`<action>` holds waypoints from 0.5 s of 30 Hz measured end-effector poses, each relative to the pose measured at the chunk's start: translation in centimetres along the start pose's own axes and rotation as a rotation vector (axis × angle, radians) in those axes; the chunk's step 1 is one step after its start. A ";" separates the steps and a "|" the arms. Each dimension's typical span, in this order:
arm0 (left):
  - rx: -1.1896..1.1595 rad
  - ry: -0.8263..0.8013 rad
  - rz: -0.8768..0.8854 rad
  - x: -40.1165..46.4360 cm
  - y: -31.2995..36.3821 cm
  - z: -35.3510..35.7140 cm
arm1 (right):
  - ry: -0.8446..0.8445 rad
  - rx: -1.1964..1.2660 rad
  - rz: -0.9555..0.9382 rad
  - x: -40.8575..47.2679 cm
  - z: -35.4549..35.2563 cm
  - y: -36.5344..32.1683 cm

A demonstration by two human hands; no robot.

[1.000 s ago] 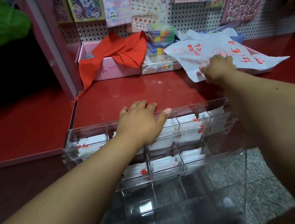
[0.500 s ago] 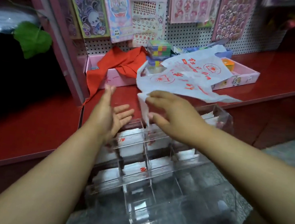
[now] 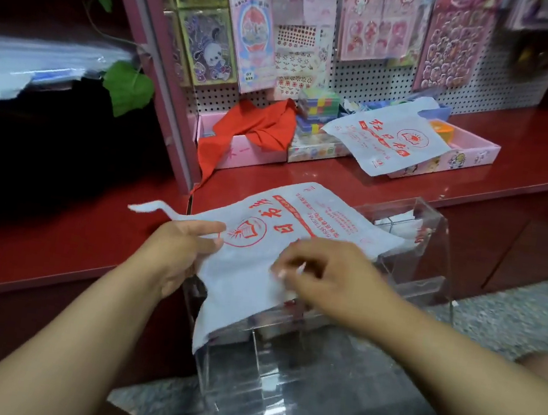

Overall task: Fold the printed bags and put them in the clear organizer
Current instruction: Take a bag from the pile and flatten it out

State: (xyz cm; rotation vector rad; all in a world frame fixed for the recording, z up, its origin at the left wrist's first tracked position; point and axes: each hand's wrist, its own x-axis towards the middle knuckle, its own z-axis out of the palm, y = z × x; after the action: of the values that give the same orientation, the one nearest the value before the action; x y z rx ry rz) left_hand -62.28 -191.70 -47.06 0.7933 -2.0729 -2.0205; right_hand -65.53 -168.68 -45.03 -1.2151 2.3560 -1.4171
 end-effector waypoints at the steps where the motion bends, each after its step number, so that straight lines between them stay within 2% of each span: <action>1: -0.003 0.000 -0.002 -0.2 -0.2 -0.5 | 0.148 0.001 0.048 0.5 -1.1 1.2; 3: -0.004 -0.027 -0.008 -0.7 -0.7 -1.2 | 0.359 -0.122 0.196 1.6 -3.2 4.2; 4: 0.002 -0.046 -0.009 -1.0 -0.8 -1.5 | 0.387 -0.209 0.301 1.9 -4.2 5.6; 6: 0.002 -0.070 -0.009 -1.4 -1.1 -2.1 | 0.309 -0.279 0.523 2.2 -5.2 8.2; 8: 0.036 -0.090 -0.009 -1.5 -1.5 -2.9 | 0.241 -0.194 0.665 2.2 -5.0 9.2; 11: 0.073 -0.150 -0.013 -1.9 -1.8 -3.7 | 0.202 0.066 0.690 2.3 -3.9 9.5; 15: 0.112 -0.199 -0.014 -1.9 -1.8 -3.8 | 0.193 0.418 0.568 2.2 -3.4 9.3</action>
State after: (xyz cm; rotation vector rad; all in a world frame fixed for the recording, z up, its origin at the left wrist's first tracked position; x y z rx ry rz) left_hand -58.46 -194.17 -48.02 0.6487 -2.3112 -2.0831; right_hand -73.95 -165.74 -49.91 -0.2828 2.1007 -1.7266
